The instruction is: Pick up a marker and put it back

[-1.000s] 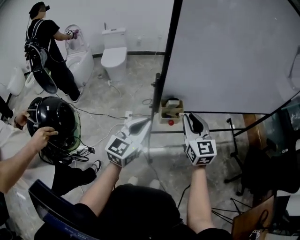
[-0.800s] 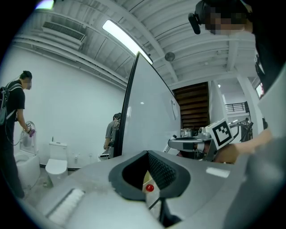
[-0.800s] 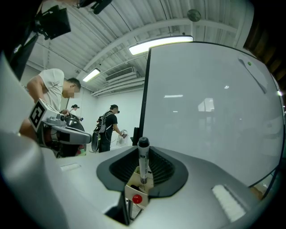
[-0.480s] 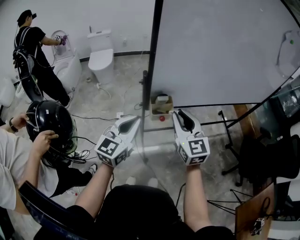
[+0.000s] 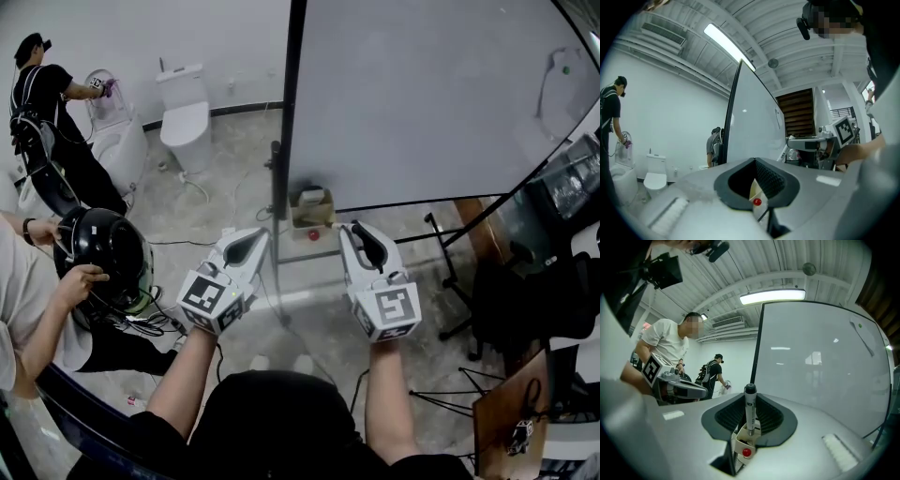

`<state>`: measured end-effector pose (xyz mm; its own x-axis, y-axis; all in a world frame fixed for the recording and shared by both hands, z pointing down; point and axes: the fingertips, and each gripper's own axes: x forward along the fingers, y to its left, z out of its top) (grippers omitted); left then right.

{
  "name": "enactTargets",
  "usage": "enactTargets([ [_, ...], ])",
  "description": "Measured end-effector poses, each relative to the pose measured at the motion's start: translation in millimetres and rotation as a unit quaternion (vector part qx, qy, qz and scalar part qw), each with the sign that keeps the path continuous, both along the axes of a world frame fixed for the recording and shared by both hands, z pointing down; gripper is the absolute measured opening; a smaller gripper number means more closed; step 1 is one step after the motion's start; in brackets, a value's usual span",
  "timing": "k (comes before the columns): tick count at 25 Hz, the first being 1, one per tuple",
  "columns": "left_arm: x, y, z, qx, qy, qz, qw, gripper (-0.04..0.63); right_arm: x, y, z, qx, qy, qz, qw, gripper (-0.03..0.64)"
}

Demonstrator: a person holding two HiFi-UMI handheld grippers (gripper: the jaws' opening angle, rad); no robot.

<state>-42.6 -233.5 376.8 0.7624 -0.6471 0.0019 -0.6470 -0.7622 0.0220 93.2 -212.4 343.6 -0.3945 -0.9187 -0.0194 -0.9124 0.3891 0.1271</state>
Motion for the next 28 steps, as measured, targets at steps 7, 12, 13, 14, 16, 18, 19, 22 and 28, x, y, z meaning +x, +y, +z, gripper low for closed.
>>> enactTargets([
  [7,-2.2,-4.4,-2.1,0.003,0.003,0.002,1.0,0.006,7.7,7.0,-8.7,0.019,-0.002,0.014,1.0,0.083],
  [12,0.6,-7.2,-1.2,0.004,0.001,0.007,1.0,0.006,8.2,6.3,-9.0,0.019,0.002,0.019,1.0,0.083],
  [13,1.1,-8.2,-0.2,0.005,0.0,0.008,1.0,0.006,8.5,5.7,-9.2,0.019,0.002,0.019,1.0,0.083],
  [14,1.6,-9.3,1.1,0.007,0.0,0.01,0.9999,0.006,9.0,5.1,-9.5,0.02,0.001,0.019,1.0,0.083],
  [16,2.5,-11.4,1.0,0.01,0.0,0.011,0.9999,0.006,9.9,4.1,-10.5,0.023,-0.001,0.018,1.0,0.083],
  [18,2.2,-13.6,0.8,0.009,-0.001,0.008,0.9999,0.006,9.9,3.3,-11.7,0.024,-0.001,0.016,1.0,0.083],
  [19,2.2,-14.4,0.5,0.006,0.0,0.007,1.0,0.006,9.9,2.7,-11.9,0.024,-0.002,0.016,1.0,0.081],
  [22,2.6,-15.8,3.3,0.003,-0.004,0.006,1.0,0.005,10.7,-0.1,-12.1,0.019,-0.005,0.018,1.0,0.083],
  [28,9.7,-14.4,-1.2,-0.01,0.003,0.012,0.9999,0.006,11.2,-4.1,-7.7,0.017,-0.01,0.012,1.0,0.083],
])
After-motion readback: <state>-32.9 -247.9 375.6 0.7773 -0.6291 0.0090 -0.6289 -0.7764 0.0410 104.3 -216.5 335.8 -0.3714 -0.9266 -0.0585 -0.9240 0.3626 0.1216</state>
